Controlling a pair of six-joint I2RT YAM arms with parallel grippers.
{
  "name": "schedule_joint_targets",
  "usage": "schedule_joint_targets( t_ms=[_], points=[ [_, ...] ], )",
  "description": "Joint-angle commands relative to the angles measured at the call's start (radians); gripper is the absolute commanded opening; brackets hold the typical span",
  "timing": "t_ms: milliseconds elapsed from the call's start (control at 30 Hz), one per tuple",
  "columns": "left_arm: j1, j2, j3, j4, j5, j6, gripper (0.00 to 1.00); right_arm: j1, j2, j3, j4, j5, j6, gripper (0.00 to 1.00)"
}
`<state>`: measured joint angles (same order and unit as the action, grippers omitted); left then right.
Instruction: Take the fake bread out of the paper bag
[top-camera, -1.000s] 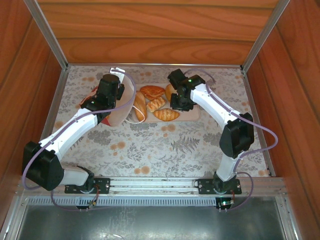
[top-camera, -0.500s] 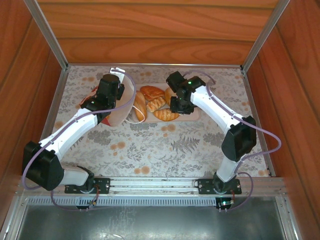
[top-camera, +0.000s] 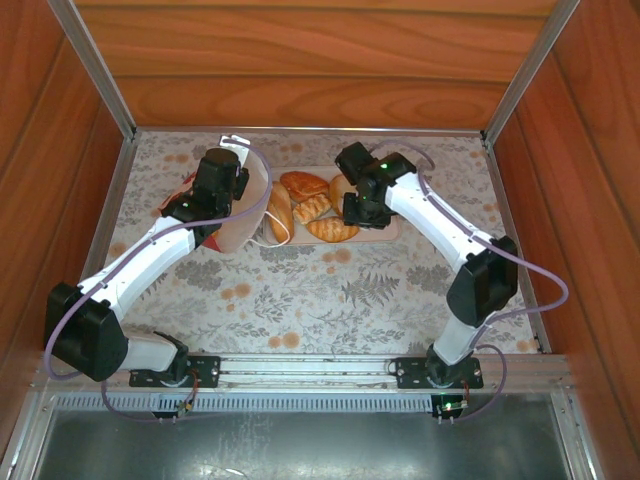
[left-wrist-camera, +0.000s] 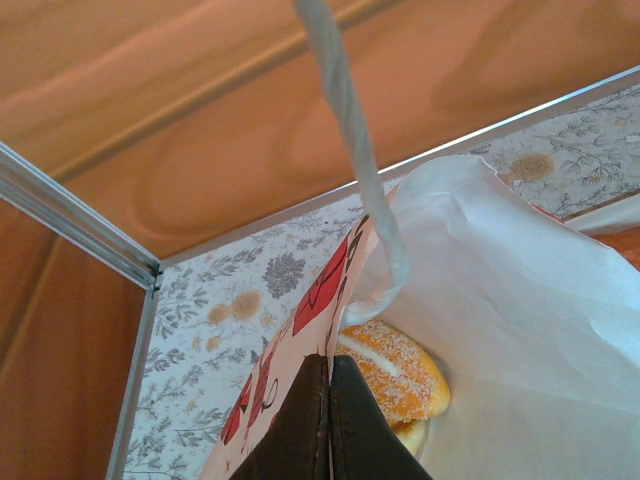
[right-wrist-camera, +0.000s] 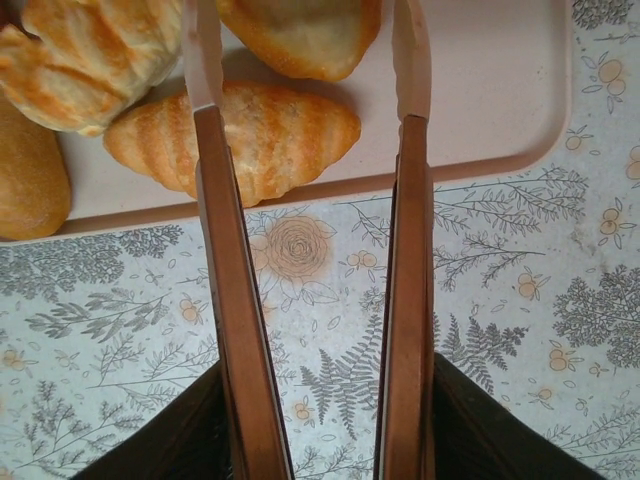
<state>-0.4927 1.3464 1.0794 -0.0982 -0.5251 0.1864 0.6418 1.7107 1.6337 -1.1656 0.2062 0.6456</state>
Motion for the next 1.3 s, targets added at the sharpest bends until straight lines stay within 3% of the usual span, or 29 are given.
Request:
schedule_joint_targets(
  t_ms=[0,267,667,1000,1267],
  points=[
    [0.000,-0.023,0.008,0.019,0.004,-0.006,0.00,0.007,-0.076,-0.005,-0.014,0.019,0.006,0.48],
    [0.000,-0.027,0.007,0.013,0.004,-0.008,0.00,0.007,-0.155,-0.013,0.026,-0.043,-0.027,0.42],
    [0.001,-0.017,-0.021,0.031,0.019,-0.013,0.00,0.027,-0.316,-0.033,0.250,-0.375,-0.093,0.41],
    [-0.001,-0.026,-0.003,0.029,0.080,-0.054,0.00,0.154,-0.232,0.062,0.277,-0.408,-0.186,0.38],
    [-0.001,-0.029,-0.007,0.022,0.077,-0.067,0.00,0.197,-0.145,0.126,0.268,-0.431,-0.196,0.34]
  ],
)
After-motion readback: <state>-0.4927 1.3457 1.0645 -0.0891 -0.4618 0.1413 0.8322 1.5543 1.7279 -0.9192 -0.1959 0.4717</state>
